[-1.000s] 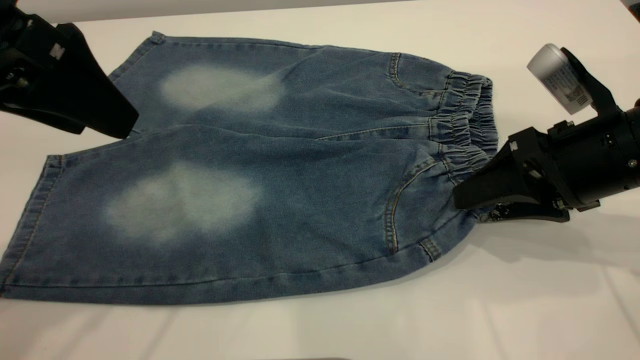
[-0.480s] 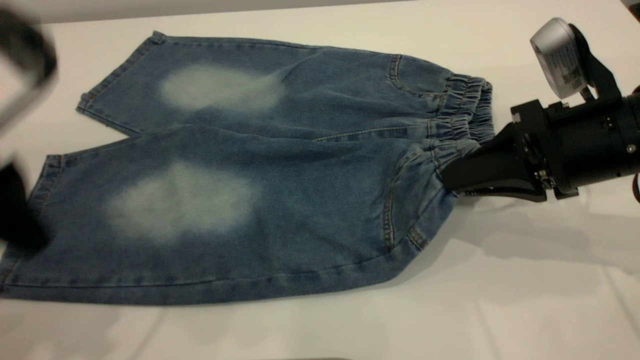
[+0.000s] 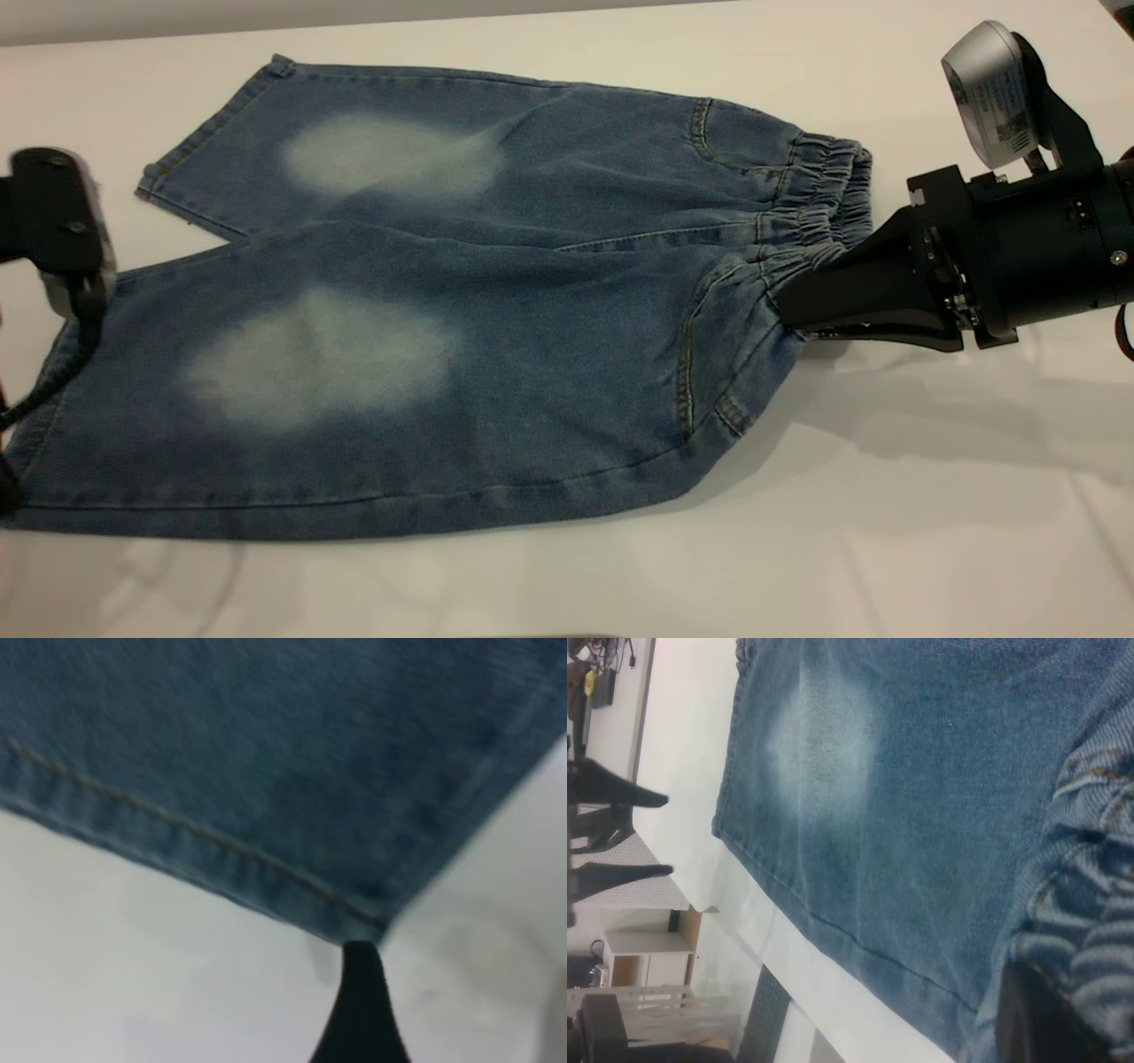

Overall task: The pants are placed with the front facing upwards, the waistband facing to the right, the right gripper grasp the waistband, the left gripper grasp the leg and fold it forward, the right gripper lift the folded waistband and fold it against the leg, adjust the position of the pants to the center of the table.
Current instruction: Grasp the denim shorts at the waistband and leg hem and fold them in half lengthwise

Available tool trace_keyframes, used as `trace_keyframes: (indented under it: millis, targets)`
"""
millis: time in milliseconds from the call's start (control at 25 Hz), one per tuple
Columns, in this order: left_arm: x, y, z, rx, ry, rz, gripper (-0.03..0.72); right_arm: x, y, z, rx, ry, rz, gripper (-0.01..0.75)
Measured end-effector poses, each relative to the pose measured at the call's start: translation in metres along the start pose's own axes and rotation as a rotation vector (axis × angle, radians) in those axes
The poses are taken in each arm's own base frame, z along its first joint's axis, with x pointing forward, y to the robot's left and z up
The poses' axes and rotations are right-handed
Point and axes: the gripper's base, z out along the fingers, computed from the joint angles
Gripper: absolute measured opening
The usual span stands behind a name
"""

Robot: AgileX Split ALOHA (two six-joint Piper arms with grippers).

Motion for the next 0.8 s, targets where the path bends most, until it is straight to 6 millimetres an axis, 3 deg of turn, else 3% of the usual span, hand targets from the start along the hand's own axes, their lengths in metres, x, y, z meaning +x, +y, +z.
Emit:
trace_keyframes:
  millis: [240,560,800]
  targets:
    - [0.000,-0.002,0.022,0.033,0.039,0.086,0.515,0.000,0.000,0.000,-0.001,0.000,0.001,0.040]
    - [-0.001,-0.002,0.037,0.030,0.038,0.191,0.515,0.000,0.000,0.000,-0.001,0.000,0.004,0.040]
    - [0.010,0.003,0.046,0.046,0.051,0.158,0.514,0.000,0.000,0.000,-0.001,0.000,0.004,0.040]
